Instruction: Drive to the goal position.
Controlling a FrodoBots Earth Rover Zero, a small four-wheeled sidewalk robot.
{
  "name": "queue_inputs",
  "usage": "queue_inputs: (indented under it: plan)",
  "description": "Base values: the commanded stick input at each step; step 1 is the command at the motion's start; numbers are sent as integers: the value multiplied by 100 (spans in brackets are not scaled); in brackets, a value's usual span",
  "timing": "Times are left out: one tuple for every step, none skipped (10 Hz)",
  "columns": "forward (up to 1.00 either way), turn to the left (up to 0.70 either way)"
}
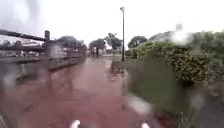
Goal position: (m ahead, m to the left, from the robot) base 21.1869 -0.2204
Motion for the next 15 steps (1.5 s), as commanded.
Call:
queue_inputs:
  plan:
    - [70,0]
    - [70,0]
    - [70,0]
    - [70,0]
    - [70,0]
    - [70,0]
    - [70,0]
    - [70,1]
    - [70,21]
    - [70,27]
    - [70,20]
    - [70,7]
    - [70,0]
    - [70,0]
    - [70,0]
